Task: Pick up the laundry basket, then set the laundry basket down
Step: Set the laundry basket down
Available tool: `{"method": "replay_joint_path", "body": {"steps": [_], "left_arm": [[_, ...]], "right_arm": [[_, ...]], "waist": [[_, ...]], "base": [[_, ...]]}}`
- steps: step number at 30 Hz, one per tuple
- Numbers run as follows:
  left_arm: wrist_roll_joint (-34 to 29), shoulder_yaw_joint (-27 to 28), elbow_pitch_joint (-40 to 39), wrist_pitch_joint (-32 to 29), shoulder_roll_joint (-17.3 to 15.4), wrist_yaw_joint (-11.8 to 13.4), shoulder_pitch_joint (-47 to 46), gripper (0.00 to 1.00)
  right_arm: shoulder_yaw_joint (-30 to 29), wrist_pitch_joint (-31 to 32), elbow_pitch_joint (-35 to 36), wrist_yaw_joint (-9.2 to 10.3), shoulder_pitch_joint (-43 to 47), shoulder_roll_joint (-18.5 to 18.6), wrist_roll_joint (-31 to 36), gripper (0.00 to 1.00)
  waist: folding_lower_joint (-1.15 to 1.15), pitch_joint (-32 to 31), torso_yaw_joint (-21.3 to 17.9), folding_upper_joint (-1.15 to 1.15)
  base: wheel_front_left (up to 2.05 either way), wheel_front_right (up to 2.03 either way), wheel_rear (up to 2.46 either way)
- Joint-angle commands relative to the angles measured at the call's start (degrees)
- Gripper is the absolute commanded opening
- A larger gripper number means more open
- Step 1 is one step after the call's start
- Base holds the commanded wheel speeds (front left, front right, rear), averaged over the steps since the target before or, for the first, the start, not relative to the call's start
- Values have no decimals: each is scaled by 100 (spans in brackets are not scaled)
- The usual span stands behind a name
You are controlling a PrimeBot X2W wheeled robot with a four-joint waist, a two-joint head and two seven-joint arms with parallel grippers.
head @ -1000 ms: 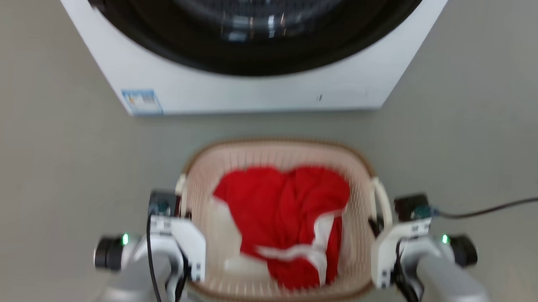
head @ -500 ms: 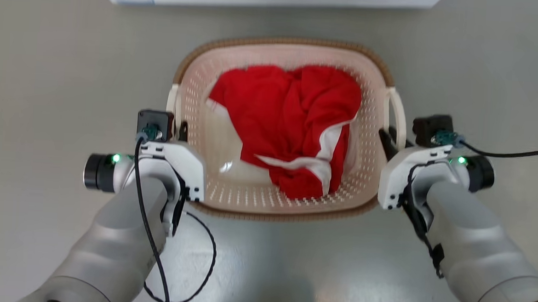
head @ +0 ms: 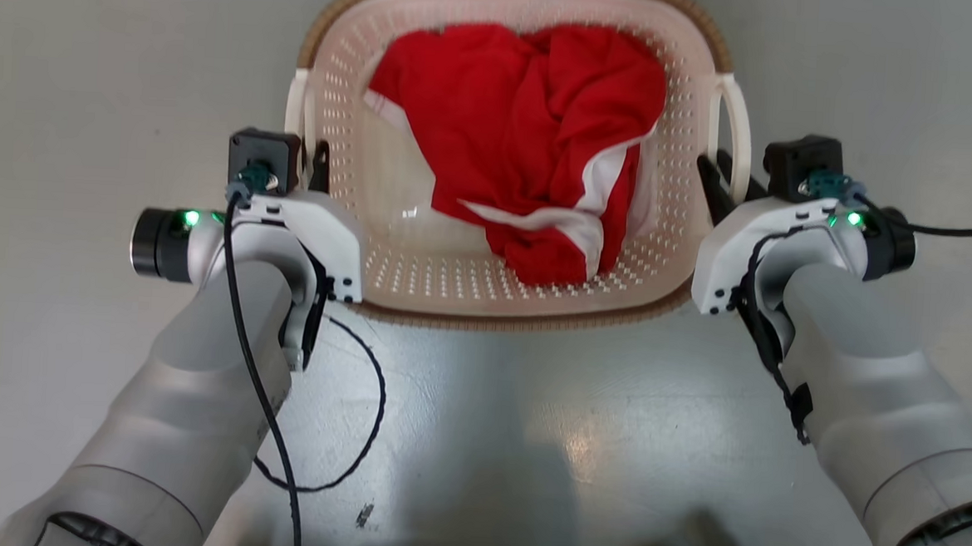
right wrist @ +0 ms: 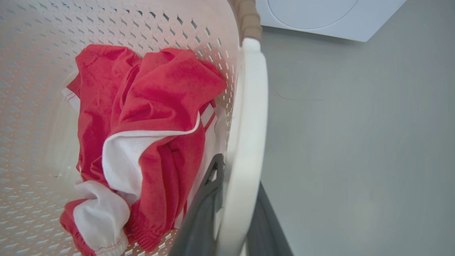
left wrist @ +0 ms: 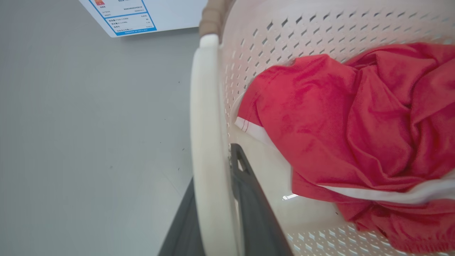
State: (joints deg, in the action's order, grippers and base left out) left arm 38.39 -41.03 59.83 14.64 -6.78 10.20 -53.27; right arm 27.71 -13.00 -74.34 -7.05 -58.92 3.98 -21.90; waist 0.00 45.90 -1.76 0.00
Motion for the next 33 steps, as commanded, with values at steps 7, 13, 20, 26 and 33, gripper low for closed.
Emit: {"method": "replay_joint_path", "body": {"steps": [7, 13, 20, 26, 33], "left_arm": [[-536, 494, -211, 36, -94, -115, -239, 0], [-856, 818, -254, 36, -42, -179, -317, 0], [-1129, 1076, -229, 36, 24, -245, -288, 0], [-1359, 1267, -152, 36, 79, -325, -280, 0], [-1551, 1479, -108, 36, 160, -376, -282, 4]], "right_arm": [[-307, -154, 41, -44, -73, -111, 454, 0], [-621, -179, 40, -44, -122, -111, 737, 0], [-902, -191, 39, -44, -108, -111, 999, 0], [-1113, -197, 39, -44, -110, -111, 1189, 0], [-1352, -198, 39, -44, -110, -111, 1416, 0]], "waist": [[0, 415, 26, 0], [0, 595, 41, 0], [0, 651, 50, 0], [0, 688, 51, 0], [0, 717, 59, 0]], "base": [[0, 0, 0], [0, 0, 0], [0, 0, 0], [0, 0, 0], [0, 0, 0]]}}
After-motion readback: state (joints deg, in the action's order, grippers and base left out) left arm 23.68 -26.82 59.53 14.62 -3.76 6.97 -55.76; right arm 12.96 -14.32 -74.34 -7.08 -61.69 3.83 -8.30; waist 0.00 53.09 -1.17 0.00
